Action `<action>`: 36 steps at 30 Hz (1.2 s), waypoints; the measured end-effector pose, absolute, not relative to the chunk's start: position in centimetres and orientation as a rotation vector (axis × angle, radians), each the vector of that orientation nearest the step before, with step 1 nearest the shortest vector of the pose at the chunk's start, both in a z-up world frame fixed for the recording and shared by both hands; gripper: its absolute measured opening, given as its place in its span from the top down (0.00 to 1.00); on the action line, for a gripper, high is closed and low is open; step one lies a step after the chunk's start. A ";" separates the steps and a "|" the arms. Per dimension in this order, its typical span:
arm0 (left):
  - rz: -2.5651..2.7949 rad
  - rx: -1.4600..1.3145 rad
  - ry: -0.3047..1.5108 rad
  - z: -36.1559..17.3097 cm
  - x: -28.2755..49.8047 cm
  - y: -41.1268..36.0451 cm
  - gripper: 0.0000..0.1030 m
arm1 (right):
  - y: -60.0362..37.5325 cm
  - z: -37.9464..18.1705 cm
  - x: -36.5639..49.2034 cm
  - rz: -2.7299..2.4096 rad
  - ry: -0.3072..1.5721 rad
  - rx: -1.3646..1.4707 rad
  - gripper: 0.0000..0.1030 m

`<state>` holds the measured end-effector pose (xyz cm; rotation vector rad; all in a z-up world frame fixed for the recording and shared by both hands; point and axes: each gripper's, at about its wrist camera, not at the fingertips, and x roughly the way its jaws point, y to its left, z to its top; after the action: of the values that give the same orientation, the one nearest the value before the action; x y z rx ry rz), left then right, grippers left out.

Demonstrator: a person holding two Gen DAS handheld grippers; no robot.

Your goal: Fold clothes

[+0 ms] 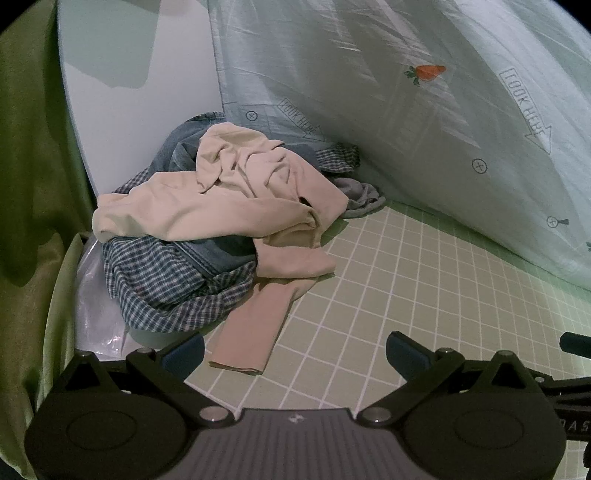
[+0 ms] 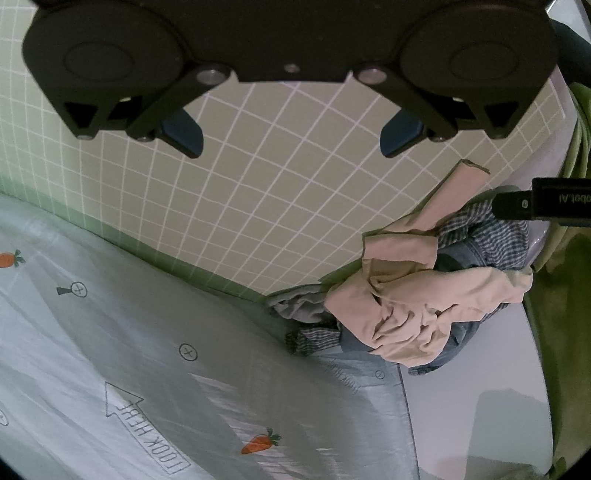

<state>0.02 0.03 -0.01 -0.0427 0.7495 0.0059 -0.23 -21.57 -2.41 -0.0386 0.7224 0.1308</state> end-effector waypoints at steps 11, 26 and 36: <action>0.018 -0.050 0.749 -0.2 -0.2 0.3 0.00 | -21.7 -2.5 -0.2 0.137 0.723 -0.044 0.00; 0.020 -0.059 0.756 -0.3 -0.2 0.9 0.00 | -21.7 -2.6 -0.3 0.138 0.724 -0.040 0.00; 0.020 -0.055 0.757 -0.5 -0.4 1.0 0.00 | -21.8 -2.6 -0.2 0.138 0.727 -0.034 0.00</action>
<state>-0.43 0.98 -0.45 -0.0552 0.7570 0.0199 -0.25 -21.75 -2.55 -0.0337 0.7266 0.1381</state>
